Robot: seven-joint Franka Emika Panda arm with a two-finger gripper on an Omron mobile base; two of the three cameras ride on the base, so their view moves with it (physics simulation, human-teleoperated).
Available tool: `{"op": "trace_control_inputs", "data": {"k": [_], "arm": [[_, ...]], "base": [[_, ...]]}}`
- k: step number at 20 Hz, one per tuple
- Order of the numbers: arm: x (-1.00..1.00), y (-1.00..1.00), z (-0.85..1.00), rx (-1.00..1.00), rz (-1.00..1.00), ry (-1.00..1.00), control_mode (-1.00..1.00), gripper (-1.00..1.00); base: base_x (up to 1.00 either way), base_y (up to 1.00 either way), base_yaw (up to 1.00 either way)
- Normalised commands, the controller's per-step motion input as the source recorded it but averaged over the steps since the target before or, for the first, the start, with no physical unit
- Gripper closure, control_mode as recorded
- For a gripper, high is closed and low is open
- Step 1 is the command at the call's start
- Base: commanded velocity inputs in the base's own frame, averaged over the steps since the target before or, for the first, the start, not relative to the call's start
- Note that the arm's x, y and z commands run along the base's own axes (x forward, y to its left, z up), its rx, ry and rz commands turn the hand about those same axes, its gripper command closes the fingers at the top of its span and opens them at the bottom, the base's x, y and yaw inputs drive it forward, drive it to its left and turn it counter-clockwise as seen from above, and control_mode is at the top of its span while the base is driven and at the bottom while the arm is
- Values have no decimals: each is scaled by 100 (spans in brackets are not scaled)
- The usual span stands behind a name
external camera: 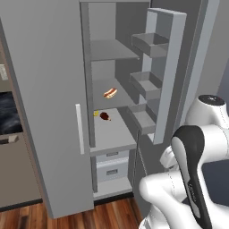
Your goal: Store the hot dog in the freezer for long-term storage. Close the freezer door after placing the cooked food.
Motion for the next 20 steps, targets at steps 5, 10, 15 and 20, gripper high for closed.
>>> {"op": "trace_control_inputs", "data": {"k": [5, 10, 15, 20], "arm": [[0, 0, 0, 0, 0, 0, -100, -100], [0, -29, 0, 0, 1, -9, -100, -100], [18, -63, 0, 5, 14, -23, -100, -100], [38, -59, 0, 7, 21, -23, -100, -100]], "base": [[1, 0, 0], [0, 0, 0], [0, 0, 0], [0, 0, 0]]}}
